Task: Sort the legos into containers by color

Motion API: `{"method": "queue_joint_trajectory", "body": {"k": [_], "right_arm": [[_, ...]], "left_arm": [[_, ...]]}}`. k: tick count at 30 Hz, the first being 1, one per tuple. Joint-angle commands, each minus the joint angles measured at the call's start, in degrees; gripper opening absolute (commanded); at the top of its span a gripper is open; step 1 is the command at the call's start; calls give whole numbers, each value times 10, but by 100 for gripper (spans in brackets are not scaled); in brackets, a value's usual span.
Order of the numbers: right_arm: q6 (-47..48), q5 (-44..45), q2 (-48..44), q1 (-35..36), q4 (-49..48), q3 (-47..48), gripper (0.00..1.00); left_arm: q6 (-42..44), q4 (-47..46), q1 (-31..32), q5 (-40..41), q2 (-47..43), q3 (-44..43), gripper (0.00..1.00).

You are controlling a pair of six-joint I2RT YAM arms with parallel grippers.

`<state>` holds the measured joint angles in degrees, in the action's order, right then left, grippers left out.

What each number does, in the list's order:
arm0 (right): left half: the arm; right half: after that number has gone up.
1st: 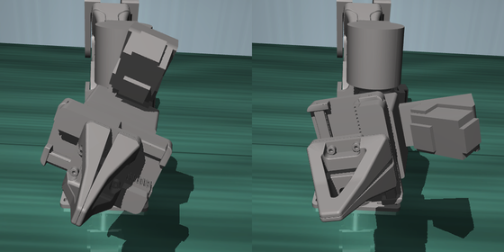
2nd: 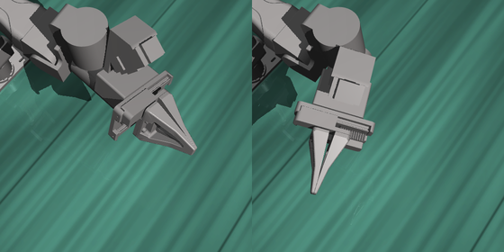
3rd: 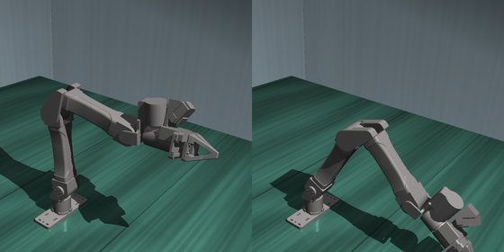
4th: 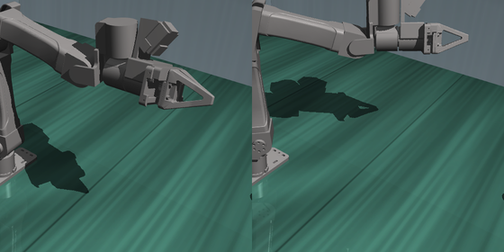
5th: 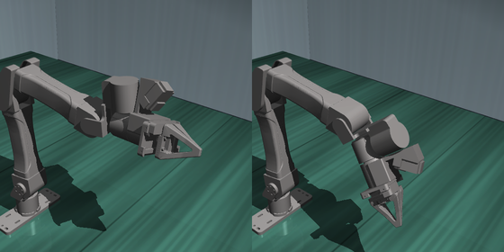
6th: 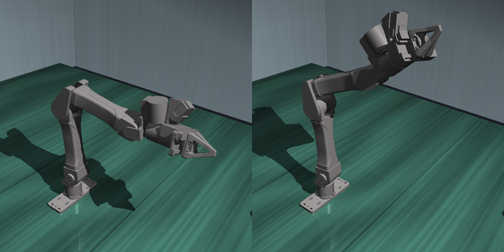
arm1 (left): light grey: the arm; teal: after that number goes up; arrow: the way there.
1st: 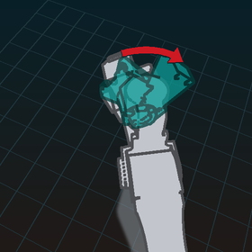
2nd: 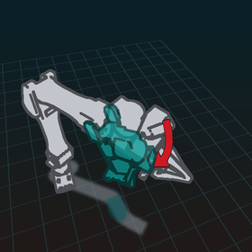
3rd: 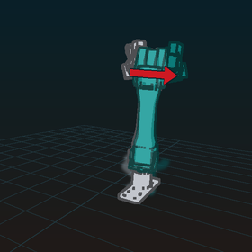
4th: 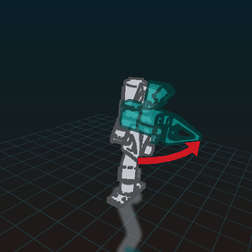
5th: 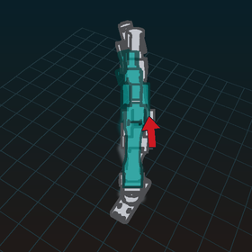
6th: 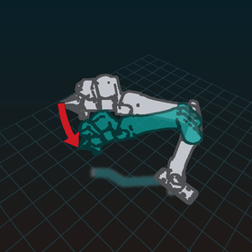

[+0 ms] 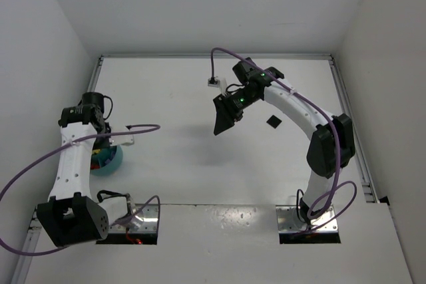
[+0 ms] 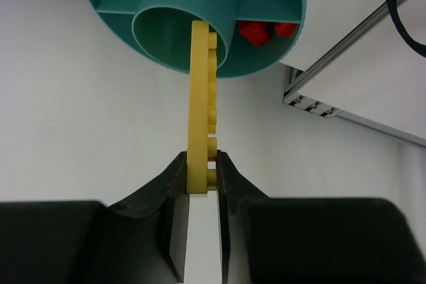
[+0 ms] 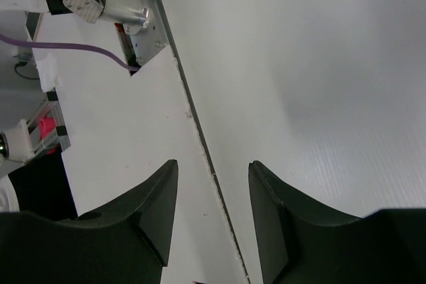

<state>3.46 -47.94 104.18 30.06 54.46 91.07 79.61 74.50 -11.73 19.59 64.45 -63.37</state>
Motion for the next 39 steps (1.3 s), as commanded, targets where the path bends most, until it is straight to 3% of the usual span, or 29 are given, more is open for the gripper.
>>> {"method": "queue_joint_trajectory", "body": {"k": [1, 7, 16, 20, 25, 29, 32, 39], "right_arm": [[10, 2, -19, -4, -4, -1, 47], [15, 2, -19, -4, -4, -1, 47], [15, 2, -19, -4, 1, -1, 47], [15, 2, -19, -4, 1, -1, 47], [15, 33, -41, -4, -11, -6, 47], [1, 163, -71, -4, -42, -35, 47], [-4, 254, -100, -10, -58, -61, 47], [72, 412, -112, -26, -69, -91, 47]], "left_arm": [[-8, 3, -7, -16, 12, -18, 11], [-13, 3, -7, -21, 32, -29, 17], [-13, 3, -12, -26, 50, -46, 61], [-13, 3, -19, -33, 55, -86, 62], [-20, 3, -30, -89, 81, -215, 64], [-116, 3, -30, -196, 122, -348, 64], [-245, -8, -22, -287, 147, -416, 64], [-508, -181, 22, -432, 127, -362, 65]]}}
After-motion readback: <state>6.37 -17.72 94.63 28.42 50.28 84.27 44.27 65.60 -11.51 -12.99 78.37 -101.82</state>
